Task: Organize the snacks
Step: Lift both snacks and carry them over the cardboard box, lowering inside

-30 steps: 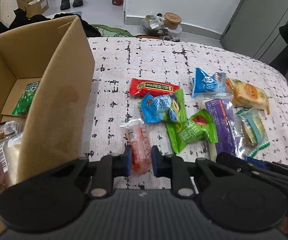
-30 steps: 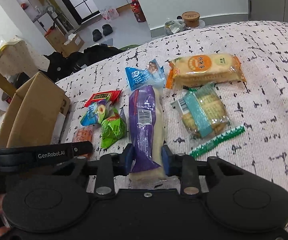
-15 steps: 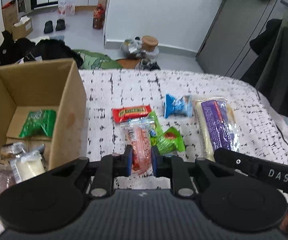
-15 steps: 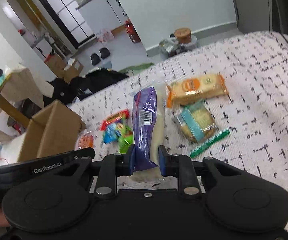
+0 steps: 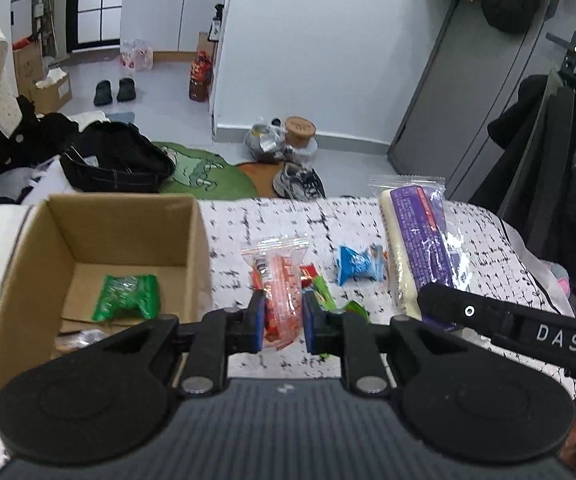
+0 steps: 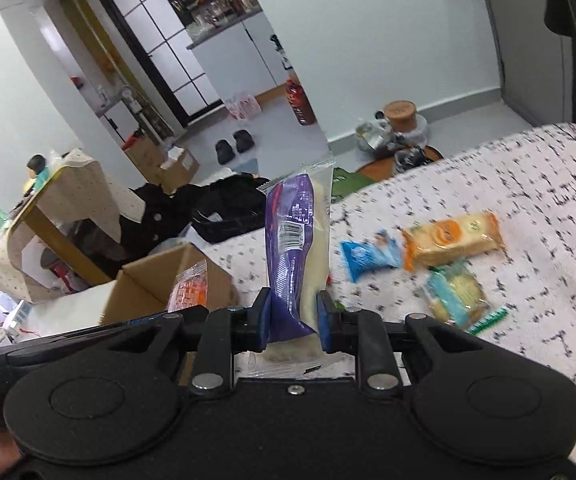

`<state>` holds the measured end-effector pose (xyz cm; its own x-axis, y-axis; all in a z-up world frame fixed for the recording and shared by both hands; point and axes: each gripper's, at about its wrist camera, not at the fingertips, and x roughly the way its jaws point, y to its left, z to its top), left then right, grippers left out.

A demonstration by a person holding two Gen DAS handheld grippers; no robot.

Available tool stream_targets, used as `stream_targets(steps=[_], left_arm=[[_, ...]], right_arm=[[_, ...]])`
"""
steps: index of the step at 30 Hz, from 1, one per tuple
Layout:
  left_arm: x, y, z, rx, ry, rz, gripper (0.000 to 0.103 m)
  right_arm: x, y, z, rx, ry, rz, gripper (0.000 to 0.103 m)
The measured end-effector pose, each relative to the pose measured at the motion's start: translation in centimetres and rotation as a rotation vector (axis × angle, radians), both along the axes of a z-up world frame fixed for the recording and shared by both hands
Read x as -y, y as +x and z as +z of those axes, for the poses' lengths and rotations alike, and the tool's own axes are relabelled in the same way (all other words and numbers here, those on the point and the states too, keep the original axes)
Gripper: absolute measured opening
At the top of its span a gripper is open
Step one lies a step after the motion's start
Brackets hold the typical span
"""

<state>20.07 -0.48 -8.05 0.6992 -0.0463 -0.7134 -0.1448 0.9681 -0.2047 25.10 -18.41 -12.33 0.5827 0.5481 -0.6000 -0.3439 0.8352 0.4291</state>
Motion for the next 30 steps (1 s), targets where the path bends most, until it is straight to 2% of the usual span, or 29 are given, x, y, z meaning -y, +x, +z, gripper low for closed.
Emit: stream_targets(steps=[19, 30], left_arm=[[-7.5, -2.8, 1.5, 0.047, 0.046, 0.097, 0.018], [-11.7, -3.1, 0.0, 0.03, 0.038, 0.128, 0.018]], right_arm=[[-7.6, -1.5, 1.5, 0.07, 0.008, 0.099, 0.023], [-12.0, -2.1, 0.2, 0.019, 0.009, 0.145, 0.023]])
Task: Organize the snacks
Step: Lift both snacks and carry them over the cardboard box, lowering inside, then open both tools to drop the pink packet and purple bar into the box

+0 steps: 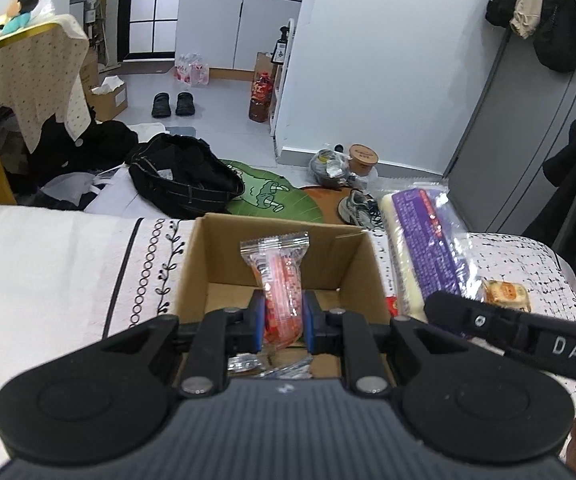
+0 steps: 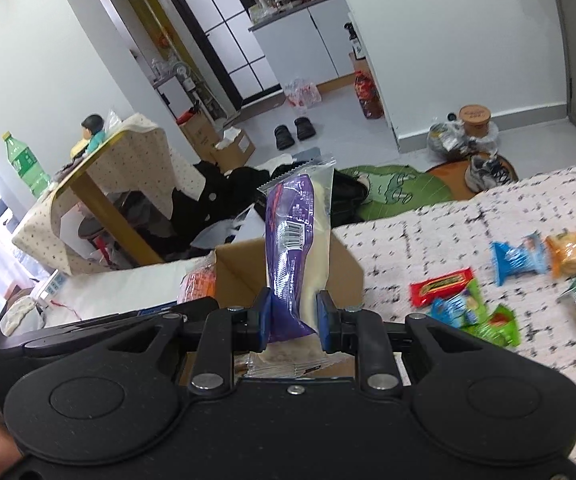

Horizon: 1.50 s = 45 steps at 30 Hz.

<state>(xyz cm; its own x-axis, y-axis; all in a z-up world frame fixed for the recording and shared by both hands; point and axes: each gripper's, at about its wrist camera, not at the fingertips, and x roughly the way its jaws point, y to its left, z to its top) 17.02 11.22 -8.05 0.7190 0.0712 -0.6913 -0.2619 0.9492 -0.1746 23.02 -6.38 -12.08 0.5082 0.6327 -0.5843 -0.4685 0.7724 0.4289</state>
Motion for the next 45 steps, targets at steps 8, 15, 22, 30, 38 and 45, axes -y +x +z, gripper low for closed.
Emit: stream_targets(steps=[8, 15, 22, 30, 38, 45], left_arm=[[-1.7, -0.2, -1.4, -0.024, -0.016, 0.003, 0.018], [-1.9, 0.6, -2.6, -0.055, -0.01, -0.033, 0.018], [-1.9, 0.9, -2.8, -0.047, 0.001, 0.005, 0.023], [-0.4, 0.3, -1.9, -0.047, -0.012, -0.021, 0.048], [2.4, -0.4, -0.6, -0.029, -0.019, -0.033, 0.066], [5.1, -0.6, -0.2, -0.025, -0.004, -0.092, 0.075]], right_arm=[[-2.1, 0.6, -1.6, -0.026, -0.001, -0.017, 0.029], [-0.4, 0.7, -1.3, -0.059, 0.045, -0.057, 0.04], [1.4, 0.4, -1.4, -0.039, 0.003, -0.063, 0.051], [4.3, 0.1, -1.4, -0.066, 0.02, -0.086, 0.054], [7.0, -0.6, -0.9, -0.034, -0.01, -0.111, 0.067], [9.2, -1.0, -0.2, 0.008, -0.045, -0.134, 0.091]])
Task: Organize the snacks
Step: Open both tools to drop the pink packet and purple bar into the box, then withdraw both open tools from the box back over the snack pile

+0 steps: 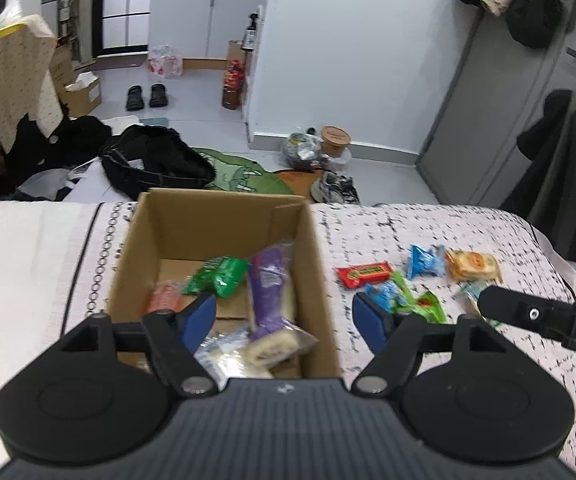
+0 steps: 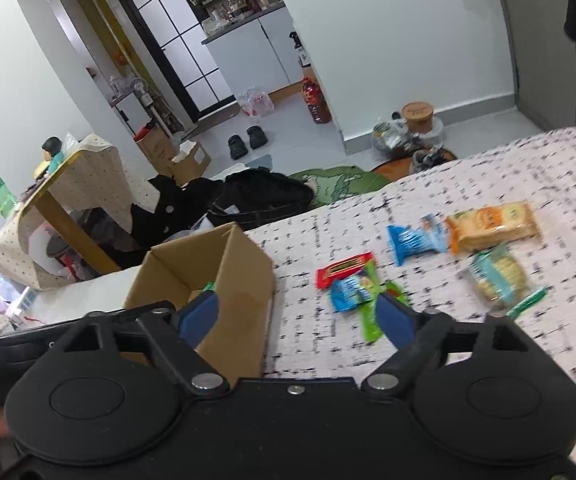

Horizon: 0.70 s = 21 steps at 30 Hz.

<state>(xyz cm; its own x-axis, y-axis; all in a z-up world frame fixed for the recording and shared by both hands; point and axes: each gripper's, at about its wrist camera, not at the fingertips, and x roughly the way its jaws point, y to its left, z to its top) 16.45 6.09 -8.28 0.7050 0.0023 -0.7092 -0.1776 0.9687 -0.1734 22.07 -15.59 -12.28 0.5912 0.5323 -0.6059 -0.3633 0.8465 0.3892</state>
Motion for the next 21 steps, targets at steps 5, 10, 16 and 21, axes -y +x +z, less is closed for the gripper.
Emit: stream_targets(steps=[5, 10, 16, 21], left_arm=[[1.7, 0.1, -0.2, -0.013, -0.005, -0.046, 0.087], [3.3, -0.1, 0.0, 0.024, 0.013, -0.08, 0.103], [5.5, 0.3, -0.1, 0.013, 0.034, -0.16, 0.103], [7.0, 0.4, -0.4, 0.01, 0.031, -0.215, 0.103]], right_arm=[[1.5, -0.3, -0.1, 0.007, -0.027, -0.012, 0.099], [3.2, -0.8, -0.1, 0.024, -0.036, -0.025, 0.103], [4.9, -1.2, 0.0, 0.032, -0.072, -0.023, 0.103], [6.2, -1.5, -0.2, 0.04, -0.085, -0.021, 0.103]])
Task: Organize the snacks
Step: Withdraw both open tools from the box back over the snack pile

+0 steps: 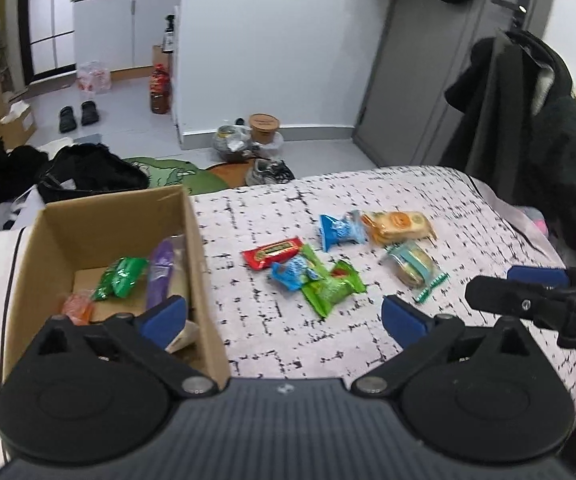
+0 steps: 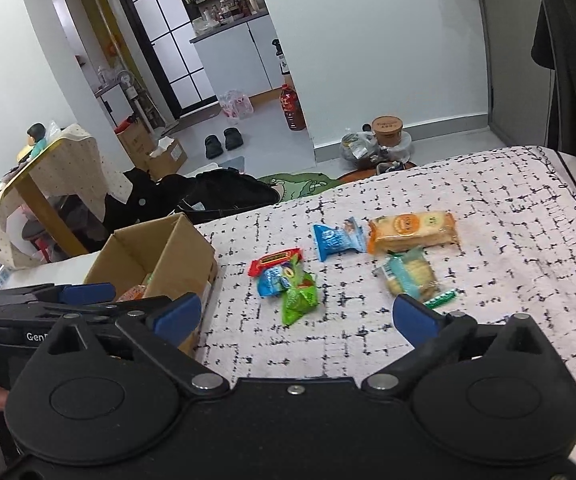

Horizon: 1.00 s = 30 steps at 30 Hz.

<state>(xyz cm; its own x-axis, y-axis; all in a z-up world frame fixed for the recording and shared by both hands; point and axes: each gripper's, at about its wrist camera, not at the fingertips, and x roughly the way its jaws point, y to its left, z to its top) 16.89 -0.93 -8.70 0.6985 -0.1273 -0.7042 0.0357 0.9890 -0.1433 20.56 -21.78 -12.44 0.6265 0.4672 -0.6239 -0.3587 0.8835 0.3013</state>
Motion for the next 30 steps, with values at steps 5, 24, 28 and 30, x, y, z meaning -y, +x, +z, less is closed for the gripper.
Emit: stream_targets(steps=[5, 24, 28, 30], left_arm=[[1.2, 0.5, 0.0, 0.006, -0.004, -0.032, 0.103], [5.0, 5.1, -2.6, -0.079, -0.012, 0.0, 0.101], [5.3, 5.7, -3.1, -0.083, -0.018, 0.012, 0.101], [5.4, 6.0, -3.4, -0.086, -0.015, 0.022, 0.1]], right_arm=[[1.6, 0.1, -0.4, 0.0, -0.003, -0.034, 0.103], [5.3, 1.8, -1.4, -0.01, -0.114, -0.117, 0.097], [5.5, 2.4, -2.1, -0.022, -0.119, -0.122, 0.093], [5.4, 2.8, -2.4, -0.028, -0.124, -0.123, 0.091]])
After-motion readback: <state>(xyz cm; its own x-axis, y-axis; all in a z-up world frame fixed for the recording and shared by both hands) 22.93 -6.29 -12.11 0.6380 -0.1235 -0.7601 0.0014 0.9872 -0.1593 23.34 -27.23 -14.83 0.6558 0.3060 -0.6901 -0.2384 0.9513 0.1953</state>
